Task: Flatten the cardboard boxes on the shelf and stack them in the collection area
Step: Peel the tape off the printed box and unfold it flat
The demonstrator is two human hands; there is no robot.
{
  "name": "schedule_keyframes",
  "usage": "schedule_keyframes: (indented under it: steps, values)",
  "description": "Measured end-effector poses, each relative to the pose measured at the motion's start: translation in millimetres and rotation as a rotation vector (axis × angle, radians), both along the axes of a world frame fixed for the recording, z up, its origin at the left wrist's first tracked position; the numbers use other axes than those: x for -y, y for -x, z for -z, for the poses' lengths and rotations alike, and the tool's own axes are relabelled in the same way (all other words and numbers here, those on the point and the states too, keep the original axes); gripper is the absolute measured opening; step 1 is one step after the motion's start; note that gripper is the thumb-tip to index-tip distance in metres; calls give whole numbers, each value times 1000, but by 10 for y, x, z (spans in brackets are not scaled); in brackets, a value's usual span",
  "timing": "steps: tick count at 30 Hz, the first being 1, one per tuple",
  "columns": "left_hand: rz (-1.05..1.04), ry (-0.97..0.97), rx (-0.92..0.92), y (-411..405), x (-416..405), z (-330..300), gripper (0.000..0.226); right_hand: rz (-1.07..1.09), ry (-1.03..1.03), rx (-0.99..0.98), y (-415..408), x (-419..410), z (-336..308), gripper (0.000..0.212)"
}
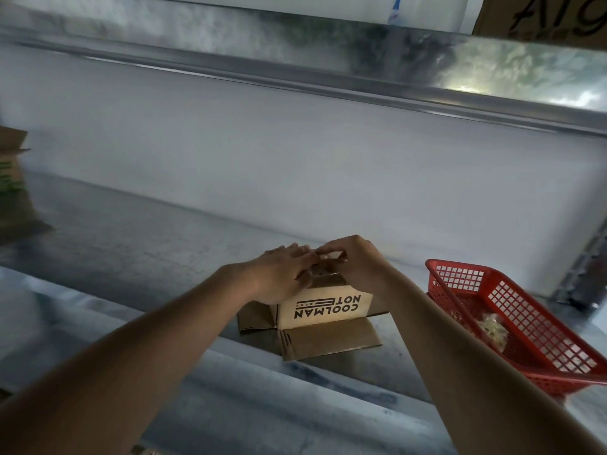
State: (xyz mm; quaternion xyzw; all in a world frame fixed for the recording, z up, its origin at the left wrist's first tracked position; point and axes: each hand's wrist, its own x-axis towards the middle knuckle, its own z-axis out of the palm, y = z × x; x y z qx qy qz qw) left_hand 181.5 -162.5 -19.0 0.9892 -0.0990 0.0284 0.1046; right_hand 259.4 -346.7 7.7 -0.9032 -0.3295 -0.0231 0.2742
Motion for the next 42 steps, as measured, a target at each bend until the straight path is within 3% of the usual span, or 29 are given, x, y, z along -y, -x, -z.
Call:
schedule_keyframes:
  steps: [3,10,15,21,24,27,32,34,37,42]
  values:
    - [13,-19,-12,-26,-60,15,54,19,-54,0,12,7,-20,13]
    - [56,-31,-70,-115,-249,-41,54,265,-234,31,-17,113,39,22]
    - [99,-207,-73,-155,-260,-185,53,340,-358,71,-3,248,55,27]
    - [40,-139,-174,-50,-84,-385,48,450,-454,98,-22,532,30,21]
    - [-27,-195,-170,-31,88,-447,21,365,-208,283,22,543,26,13]
    - [-101,-182,-104,-82,241,-465,10,195,198,423,57,440,0,27]
    - [-173,-48,95,-192,399,-298,11,-83,384,364,89,263,26,41]
    - [-196,-40,120,-218,419,-210,7,-104,300,226,95,259,53,53]
    - [-206,-68,154,-237,359,-113,18,-73,161,56,43,279,64,68]
    - [-201,38,213,-237,291,51,30,-1,-103,46,-53,191,44,35]
